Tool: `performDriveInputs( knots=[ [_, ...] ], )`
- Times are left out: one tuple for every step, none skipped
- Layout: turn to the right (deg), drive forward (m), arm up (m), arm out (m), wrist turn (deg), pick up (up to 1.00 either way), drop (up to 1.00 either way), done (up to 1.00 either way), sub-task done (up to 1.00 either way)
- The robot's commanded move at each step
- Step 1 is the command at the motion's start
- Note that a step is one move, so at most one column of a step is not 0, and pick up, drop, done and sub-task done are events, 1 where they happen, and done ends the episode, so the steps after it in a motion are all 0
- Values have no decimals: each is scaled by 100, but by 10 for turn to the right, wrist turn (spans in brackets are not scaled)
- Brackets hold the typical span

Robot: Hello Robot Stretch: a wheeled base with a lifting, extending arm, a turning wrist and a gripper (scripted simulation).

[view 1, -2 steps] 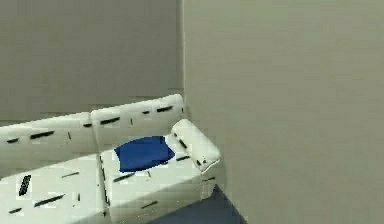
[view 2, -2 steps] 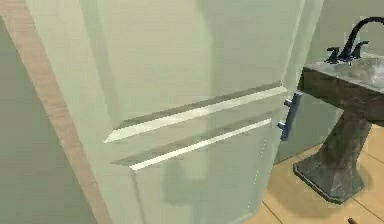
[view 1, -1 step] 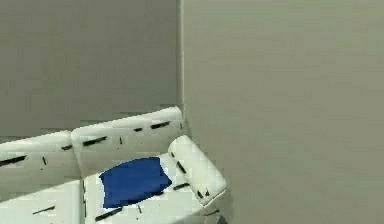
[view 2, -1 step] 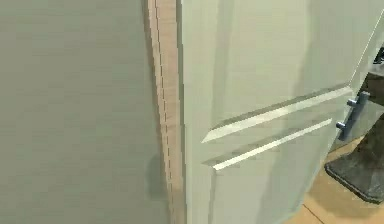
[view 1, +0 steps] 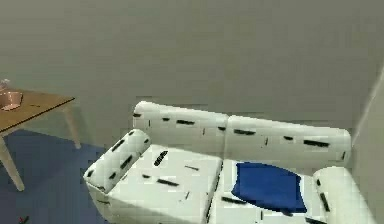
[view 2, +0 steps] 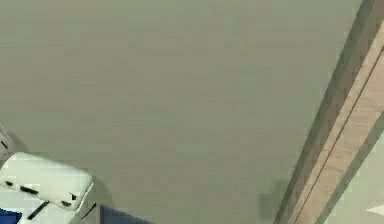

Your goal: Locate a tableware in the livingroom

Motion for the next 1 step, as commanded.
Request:
performDriveInputs(
  knots=[
    [-450,0,0,0,0,0,0,0,0]
  ],
)
